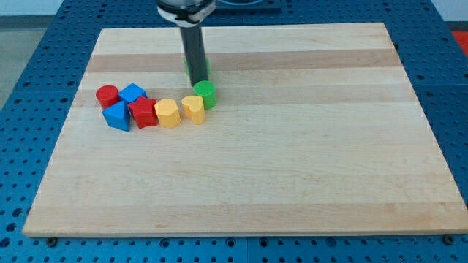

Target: Separate the red star and the triangle

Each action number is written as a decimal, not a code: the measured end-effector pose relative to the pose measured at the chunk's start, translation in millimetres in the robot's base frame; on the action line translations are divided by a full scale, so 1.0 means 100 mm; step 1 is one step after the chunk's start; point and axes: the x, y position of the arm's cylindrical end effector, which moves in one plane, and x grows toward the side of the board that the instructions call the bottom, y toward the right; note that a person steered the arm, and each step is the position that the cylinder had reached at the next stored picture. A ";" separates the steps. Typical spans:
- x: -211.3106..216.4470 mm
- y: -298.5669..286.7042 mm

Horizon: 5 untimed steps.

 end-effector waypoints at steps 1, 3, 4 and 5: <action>0.03 0.18; 0.07 0.66; 0.42 0.94; 0.80 1.02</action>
